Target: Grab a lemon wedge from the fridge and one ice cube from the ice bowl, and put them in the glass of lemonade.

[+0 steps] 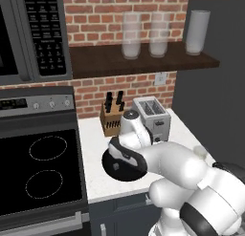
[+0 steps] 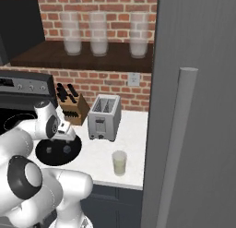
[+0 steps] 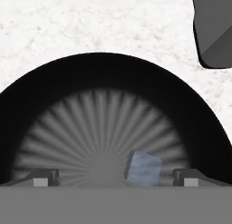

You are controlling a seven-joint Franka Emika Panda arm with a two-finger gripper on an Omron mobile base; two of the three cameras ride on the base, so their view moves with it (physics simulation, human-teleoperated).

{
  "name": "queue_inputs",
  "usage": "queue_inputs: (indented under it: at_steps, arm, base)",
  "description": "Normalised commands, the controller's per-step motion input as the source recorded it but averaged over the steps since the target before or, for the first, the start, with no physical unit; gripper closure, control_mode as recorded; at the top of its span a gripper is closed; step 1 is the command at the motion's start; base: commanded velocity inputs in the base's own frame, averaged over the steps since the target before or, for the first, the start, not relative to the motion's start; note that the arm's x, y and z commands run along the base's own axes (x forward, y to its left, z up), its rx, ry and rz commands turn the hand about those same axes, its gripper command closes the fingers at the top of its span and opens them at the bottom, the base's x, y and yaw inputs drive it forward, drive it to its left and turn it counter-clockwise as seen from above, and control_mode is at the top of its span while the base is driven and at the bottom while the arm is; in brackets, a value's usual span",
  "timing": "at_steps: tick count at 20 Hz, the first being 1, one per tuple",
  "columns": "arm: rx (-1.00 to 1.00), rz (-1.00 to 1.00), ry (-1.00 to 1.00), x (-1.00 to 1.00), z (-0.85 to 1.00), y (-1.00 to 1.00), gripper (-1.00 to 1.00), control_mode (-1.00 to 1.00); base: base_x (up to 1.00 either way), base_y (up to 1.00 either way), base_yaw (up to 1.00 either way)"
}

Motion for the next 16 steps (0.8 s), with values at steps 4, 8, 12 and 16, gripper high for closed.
queue_inputs:
  at_steps: [4, 8, 12, 16]
  arm:
    - [0.03, -0.16, 0.00, -0.19, -0.09, -0.23, -1.00, -1.00]
    - [0.06, -0.10, 0.01, -0.10, -0.14, -0.22, -1.00, -1.00]
    - [0.02, -0.09, 0.06, -0.18, -0.31, -0.29, -1.00, -1.00]
    - [0.00, -0.08, 0.04, 0.04, -0.34, -0.03, -1.00, -1.00]
  base:
    - [0.00, 0.00, 0.00]
    - [0.00, 0.00, 0.00]
    - [0.00, 0.00, 0.00]
    - [0.00, 0.00, 0.00]
